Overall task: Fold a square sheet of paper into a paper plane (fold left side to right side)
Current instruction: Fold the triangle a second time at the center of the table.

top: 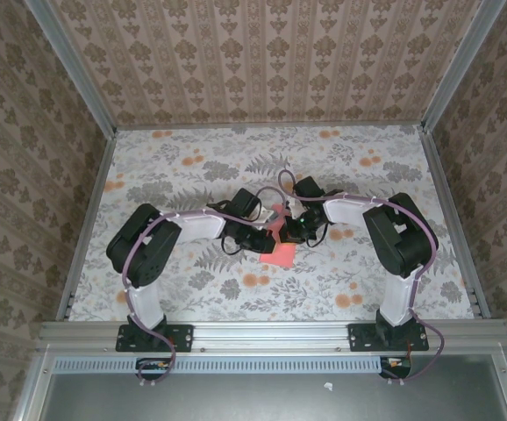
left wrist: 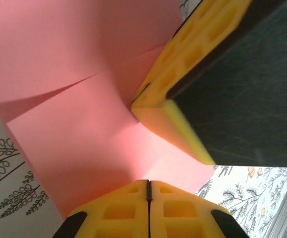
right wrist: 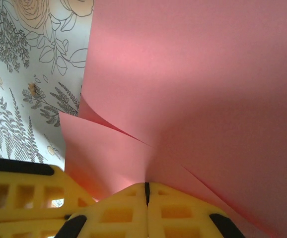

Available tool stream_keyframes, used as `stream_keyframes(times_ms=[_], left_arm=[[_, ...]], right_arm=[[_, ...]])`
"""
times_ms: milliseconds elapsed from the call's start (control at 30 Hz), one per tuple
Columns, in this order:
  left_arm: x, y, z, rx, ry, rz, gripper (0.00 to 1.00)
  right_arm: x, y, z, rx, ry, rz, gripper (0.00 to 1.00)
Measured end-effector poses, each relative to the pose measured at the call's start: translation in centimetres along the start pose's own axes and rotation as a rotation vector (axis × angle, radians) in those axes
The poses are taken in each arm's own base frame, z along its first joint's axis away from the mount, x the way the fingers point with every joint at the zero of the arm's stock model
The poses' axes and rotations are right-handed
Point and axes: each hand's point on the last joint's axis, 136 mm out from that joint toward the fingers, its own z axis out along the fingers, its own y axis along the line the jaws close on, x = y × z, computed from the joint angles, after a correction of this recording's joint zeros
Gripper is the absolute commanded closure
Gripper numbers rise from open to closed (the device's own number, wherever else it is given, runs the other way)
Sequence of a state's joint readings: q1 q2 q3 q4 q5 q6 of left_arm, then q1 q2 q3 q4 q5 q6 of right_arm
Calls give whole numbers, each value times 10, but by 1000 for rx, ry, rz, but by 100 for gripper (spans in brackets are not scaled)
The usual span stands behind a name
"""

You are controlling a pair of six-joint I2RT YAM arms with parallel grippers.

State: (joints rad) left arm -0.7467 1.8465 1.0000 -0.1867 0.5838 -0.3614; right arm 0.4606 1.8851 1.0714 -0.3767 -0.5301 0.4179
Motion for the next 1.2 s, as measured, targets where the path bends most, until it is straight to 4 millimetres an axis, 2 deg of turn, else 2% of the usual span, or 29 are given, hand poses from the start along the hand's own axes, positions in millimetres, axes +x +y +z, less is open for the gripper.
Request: stream_keyframes(times_ms=[800, 1200], left_arm=[[14, 6, 1, -38, 21, 64, 94], [44, 14, -14, -66, 49, 46, 95]], right_arm=[[3, -5, -2, 44, 33, -1, 93], [6, -4, -2, 50, 47, 4, 94]])
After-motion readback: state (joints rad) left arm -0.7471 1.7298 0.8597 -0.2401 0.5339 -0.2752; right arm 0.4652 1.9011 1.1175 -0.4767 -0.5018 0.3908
